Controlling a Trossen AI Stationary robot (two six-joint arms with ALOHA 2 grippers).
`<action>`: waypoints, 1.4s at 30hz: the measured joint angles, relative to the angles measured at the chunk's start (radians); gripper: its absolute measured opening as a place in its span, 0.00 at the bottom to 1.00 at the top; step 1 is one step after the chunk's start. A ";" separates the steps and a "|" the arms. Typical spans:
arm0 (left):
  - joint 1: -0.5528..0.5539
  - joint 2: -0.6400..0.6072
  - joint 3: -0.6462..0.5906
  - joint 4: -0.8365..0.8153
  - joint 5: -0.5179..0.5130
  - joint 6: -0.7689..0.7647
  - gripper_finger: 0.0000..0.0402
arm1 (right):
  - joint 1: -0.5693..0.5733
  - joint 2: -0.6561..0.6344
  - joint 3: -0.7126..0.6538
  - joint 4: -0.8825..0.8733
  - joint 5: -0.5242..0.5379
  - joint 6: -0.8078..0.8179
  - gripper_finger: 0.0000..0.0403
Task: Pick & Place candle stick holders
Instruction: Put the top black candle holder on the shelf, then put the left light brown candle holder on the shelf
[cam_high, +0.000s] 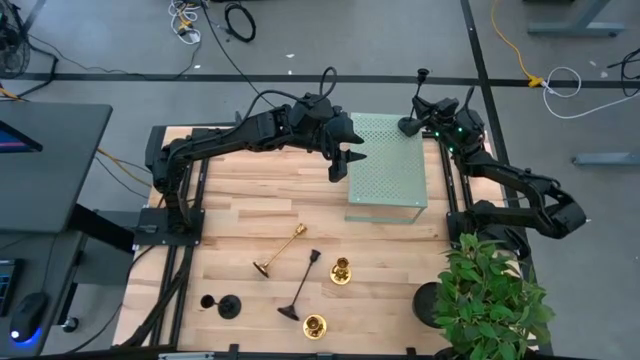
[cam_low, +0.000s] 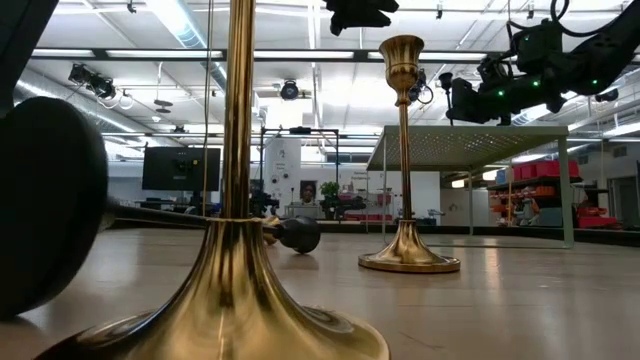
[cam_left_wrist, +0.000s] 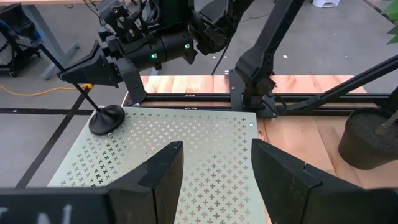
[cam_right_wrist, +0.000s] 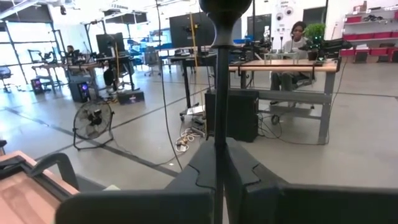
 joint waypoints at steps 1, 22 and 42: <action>0.000 0.000 0.000 0.000 0.000 0.000 0.47 | 0.000 0.000 0.000 -0.001 -0.005 0.000 0.00; 0.000 0.000 0.000 0.000 0.000 -0.001 0.47 | 0.001 -0.115 0.000 -0.188 -0.037 -0.029 0.00; 0.000 0.000 0.000 0.000 0.000 -0.001 0.47 | 0.000 -0.156 -0.004 -0.266 -0.031 -0.051 0.46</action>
